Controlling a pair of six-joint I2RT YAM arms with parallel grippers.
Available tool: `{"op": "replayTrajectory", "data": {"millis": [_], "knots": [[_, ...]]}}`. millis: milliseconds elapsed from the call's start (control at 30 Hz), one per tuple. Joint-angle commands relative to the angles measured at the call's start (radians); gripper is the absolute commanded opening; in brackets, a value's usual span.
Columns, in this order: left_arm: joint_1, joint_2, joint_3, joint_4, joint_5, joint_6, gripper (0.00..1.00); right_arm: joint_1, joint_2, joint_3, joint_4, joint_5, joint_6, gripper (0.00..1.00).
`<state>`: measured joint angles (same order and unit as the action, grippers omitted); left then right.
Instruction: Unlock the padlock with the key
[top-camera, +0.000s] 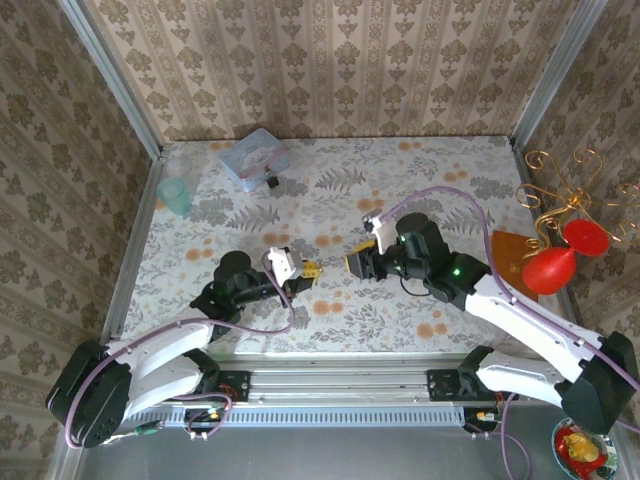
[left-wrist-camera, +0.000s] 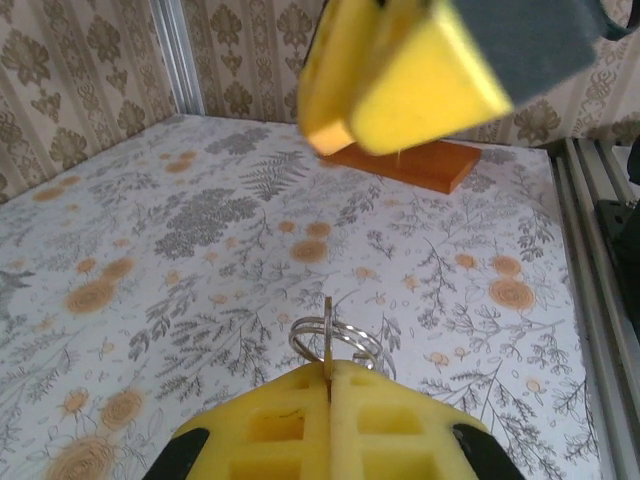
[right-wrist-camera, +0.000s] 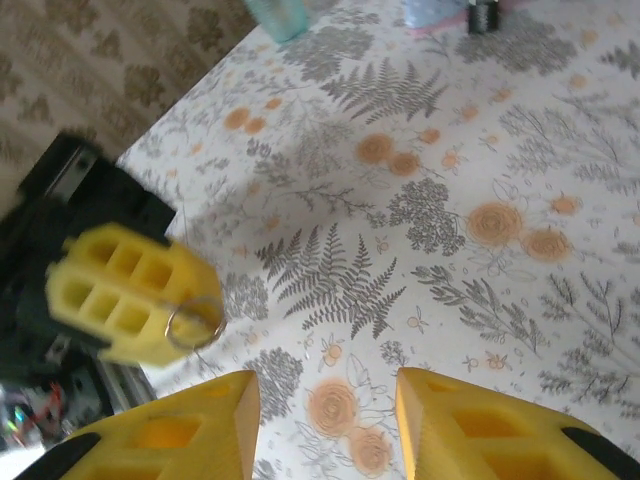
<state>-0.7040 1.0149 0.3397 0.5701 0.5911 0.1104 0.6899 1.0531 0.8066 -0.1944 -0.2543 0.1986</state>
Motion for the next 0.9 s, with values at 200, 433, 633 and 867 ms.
{"op": "replayTrajectory", "data": {"millis": [200,433,633,867], "knots": [[-0.073,0.028,0.076,-0.115,0.044,0.093,0.00,0.059,-0.035,-0.092,0.086,-0.156,-0.318,0.40],[-0.086,0.041,0.082,-0.140,0.084,0.111,0.00,0.075,-0.010,-0.094,0.117,-0.223,-0.332,0.36],[-0.109,0.051,0.087,-0.149,0.091,0.117,0.00,0.103,0.040,-0.057,0.044,-0.201,-0.366,0.30],[-0.111,0.054,0.093,-0.166,0.113,0.129,0.00,0.115,0.067,-0.050,0.042,-0.200,-0.370,0.29]]}}
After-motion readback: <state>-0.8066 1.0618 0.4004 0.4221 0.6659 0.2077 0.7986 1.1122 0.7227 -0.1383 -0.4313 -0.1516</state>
